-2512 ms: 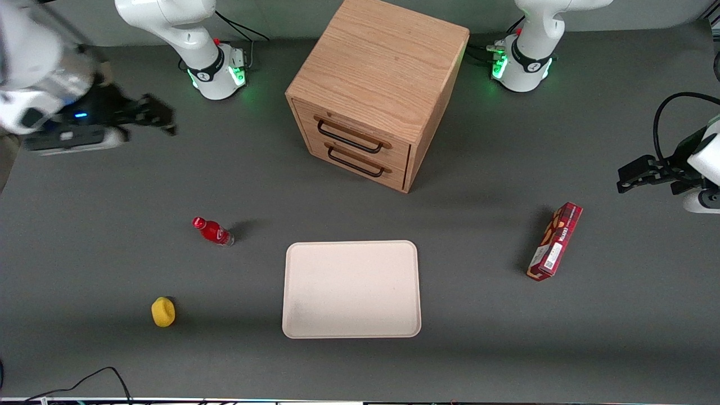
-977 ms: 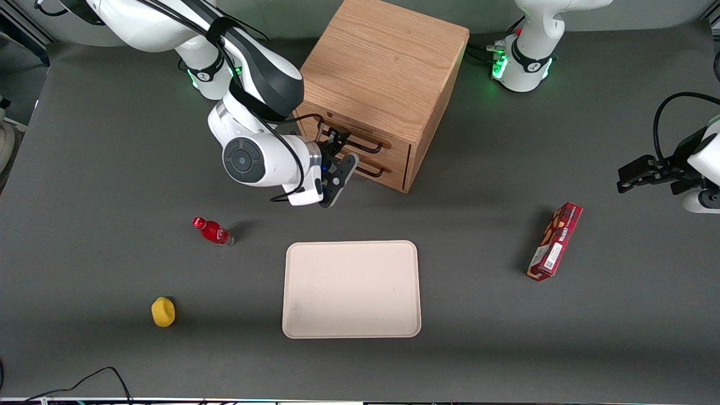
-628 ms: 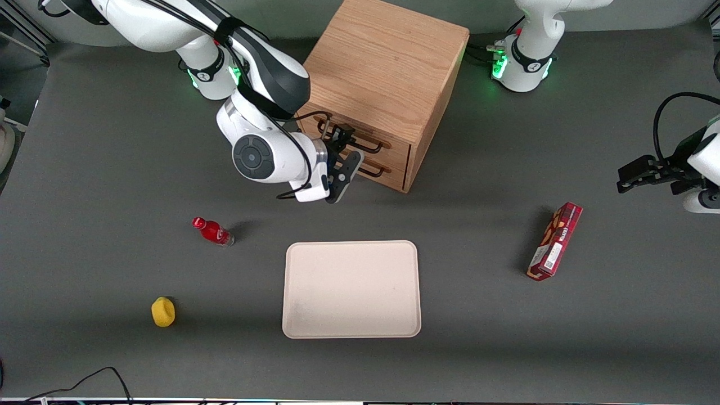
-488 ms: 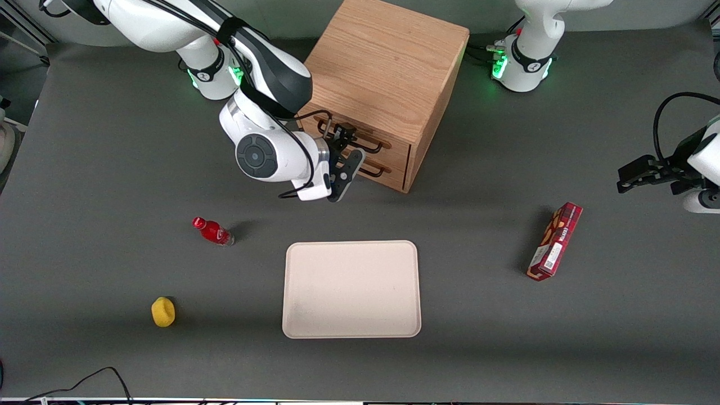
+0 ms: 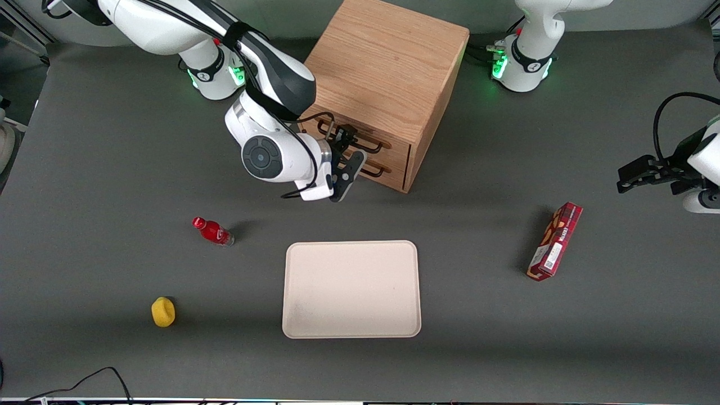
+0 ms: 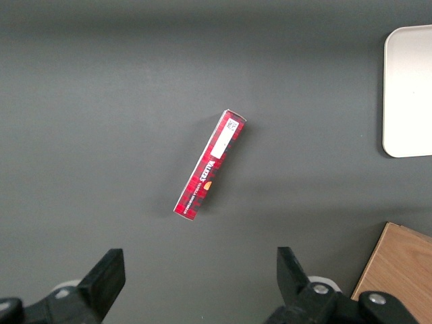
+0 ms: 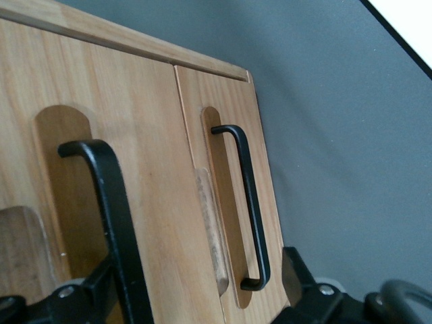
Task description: Open upper drawer
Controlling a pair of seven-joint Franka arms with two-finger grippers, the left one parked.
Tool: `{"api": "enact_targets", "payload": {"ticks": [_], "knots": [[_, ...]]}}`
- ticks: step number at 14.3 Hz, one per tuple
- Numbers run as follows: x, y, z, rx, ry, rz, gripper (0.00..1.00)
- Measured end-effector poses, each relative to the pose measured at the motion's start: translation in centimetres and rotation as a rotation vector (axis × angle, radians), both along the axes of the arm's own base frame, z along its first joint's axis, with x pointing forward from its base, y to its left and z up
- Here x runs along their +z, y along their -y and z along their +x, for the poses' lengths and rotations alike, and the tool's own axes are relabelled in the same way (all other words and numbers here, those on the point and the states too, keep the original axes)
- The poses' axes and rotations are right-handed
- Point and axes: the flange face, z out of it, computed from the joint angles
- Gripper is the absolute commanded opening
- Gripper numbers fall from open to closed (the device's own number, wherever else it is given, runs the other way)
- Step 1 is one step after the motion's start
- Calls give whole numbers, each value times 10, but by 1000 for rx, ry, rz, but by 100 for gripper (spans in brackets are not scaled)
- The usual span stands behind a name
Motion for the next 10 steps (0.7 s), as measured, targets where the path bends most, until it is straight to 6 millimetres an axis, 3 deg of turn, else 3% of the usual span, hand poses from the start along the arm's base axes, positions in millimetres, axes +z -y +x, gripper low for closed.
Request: {"api": "enact_targets", "payload": {"ticks": [5,10], "knots": [[0,1,10,19,29,-12,100],[-12,29,58,-14,104,-40,100]]}}
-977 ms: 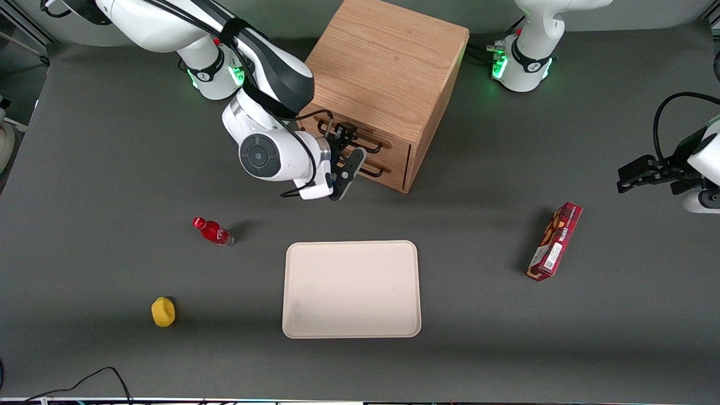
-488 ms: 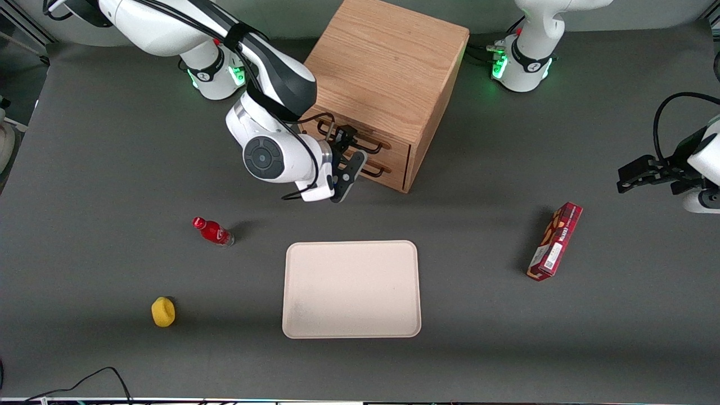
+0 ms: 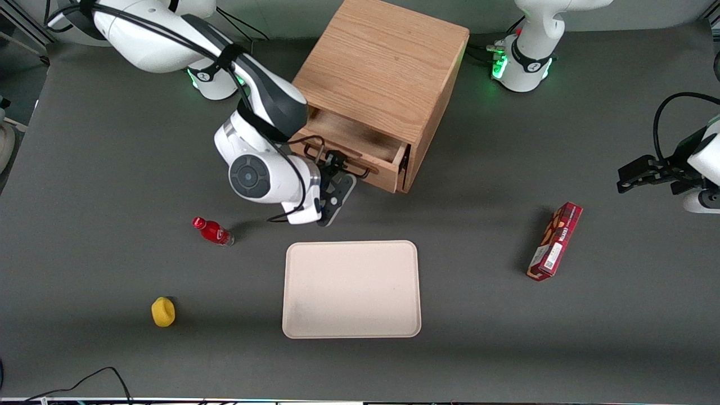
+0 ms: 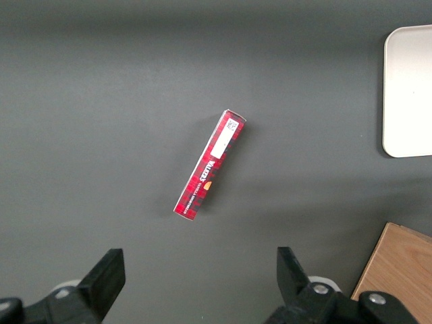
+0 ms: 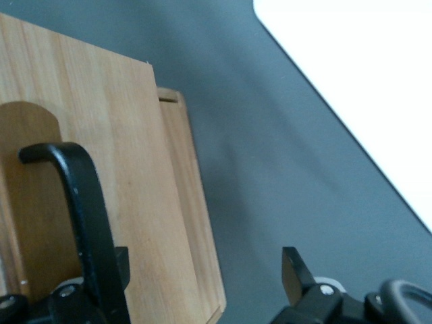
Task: Open upper drawer
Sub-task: 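Pull the handle outward with the right gripper, sliding the drawer open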
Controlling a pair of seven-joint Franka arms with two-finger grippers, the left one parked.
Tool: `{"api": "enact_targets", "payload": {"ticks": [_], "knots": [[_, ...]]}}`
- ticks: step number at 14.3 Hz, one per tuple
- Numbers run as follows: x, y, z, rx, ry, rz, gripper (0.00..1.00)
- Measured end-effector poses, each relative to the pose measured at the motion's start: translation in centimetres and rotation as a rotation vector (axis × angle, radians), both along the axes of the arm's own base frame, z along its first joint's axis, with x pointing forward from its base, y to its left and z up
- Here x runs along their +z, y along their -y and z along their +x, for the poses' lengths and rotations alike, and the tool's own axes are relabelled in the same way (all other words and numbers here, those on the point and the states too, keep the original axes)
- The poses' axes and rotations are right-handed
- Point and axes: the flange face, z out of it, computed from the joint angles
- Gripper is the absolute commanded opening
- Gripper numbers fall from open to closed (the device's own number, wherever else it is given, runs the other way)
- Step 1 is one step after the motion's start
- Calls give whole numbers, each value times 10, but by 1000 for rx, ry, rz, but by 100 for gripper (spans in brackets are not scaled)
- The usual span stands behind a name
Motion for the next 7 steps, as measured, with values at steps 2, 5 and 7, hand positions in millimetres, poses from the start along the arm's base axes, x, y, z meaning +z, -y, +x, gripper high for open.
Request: {"api": "enact_targets", "payload": {"ticks": [2,5,7], "knots": [[3,2,10,-4,13,8,100],[8,15,28,4,14,11,100],[9,24,40,12,10,15,100]]}}
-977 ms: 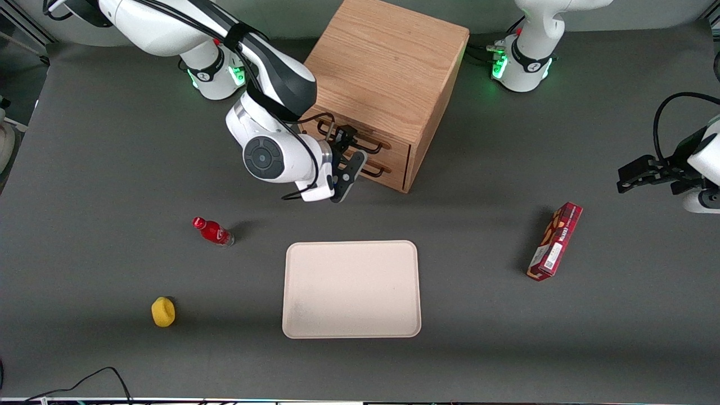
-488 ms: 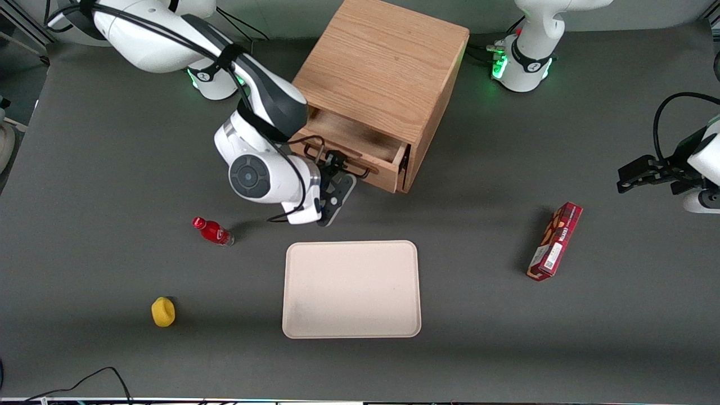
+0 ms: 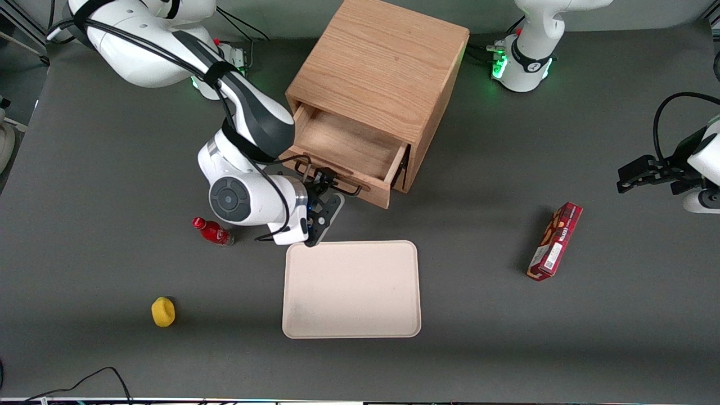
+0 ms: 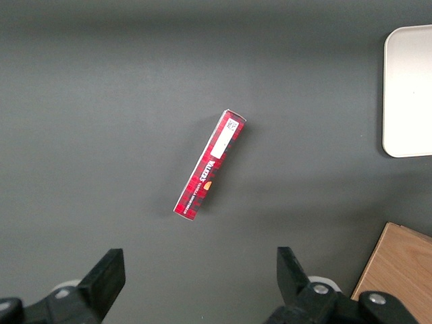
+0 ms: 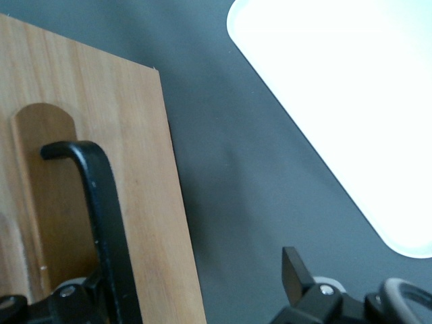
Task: Open upper drawer
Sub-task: 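Pull the handle outward with the right gripper, sliding the drawer open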
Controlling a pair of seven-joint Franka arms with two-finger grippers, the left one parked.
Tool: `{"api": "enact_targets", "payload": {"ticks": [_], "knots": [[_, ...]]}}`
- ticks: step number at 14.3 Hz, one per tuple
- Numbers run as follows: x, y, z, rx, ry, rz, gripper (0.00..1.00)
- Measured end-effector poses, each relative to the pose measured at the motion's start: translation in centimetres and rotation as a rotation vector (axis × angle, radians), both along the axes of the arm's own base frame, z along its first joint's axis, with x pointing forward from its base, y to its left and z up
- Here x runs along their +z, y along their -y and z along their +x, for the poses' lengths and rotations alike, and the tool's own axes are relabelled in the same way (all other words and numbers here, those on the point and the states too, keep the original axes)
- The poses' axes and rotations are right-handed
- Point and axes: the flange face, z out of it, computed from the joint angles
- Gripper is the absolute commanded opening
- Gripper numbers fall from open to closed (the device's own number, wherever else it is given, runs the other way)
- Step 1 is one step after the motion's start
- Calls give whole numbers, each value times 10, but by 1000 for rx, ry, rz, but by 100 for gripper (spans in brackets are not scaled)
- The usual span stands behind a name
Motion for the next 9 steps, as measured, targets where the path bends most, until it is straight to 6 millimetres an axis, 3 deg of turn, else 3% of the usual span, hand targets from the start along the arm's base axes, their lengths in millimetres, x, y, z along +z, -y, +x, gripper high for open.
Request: {"api": "enact_targets", "payload": {"ticks": [9], "knots": [[3,52,61,17,64,32,100]]}}
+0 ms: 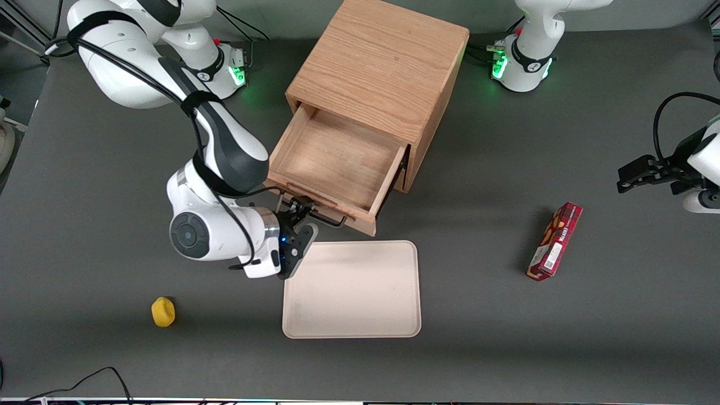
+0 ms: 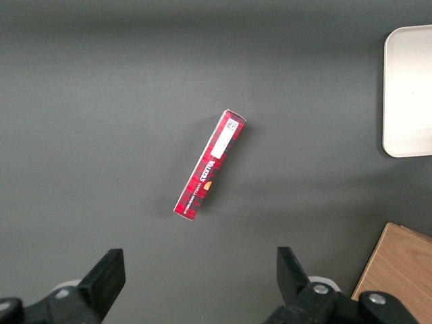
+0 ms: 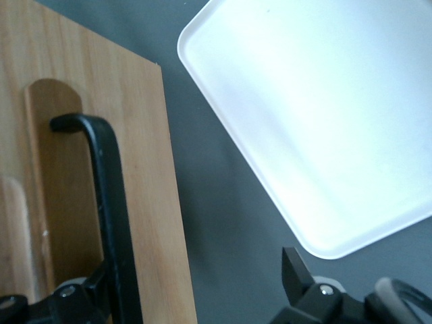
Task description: Open upper drawer
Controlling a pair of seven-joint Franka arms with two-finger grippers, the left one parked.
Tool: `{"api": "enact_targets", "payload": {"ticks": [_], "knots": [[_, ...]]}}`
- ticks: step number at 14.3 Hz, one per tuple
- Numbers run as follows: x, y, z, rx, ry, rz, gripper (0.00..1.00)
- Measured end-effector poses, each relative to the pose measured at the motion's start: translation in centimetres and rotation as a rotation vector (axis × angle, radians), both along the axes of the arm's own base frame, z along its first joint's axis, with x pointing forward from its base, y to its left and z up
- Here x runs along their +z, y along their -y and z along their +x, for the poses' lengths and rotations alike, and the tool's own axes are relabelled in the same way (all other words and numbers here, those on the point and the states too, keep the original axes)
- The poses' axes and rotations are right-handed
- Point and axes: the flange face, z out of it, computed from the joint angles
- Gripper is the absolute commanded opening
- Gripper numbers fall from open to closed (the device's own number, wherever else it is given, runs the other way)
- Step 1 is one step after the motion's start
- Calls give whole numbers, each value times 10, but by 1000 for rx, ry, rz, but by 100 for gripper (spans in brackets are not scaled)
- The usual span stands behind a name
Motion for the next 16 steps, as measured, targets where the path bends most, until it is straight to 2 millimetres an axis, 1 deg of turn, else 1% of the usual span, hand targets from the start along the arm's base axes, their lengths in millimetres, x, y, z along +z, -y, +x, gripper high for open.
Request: {"api": "enact_targets", "payload": {"ticks": [6,7,9,10,11,12,13,14,15,16], "knots": [[25,44,35,36,106,8,100],[33,50,39,34,122,10,100],[60,55,45,29,159,22,100],[79,56,46,26,189,32,100],[103,56,45,24,227,42,100],[135,56,40,24,270,51,100],[171,57,29,15,303,51,100],[204,60,14,-15,301,36,100],[232,64,-3,-87,270,6,100],[256,70,-19,-192,227,-34,100]]}}
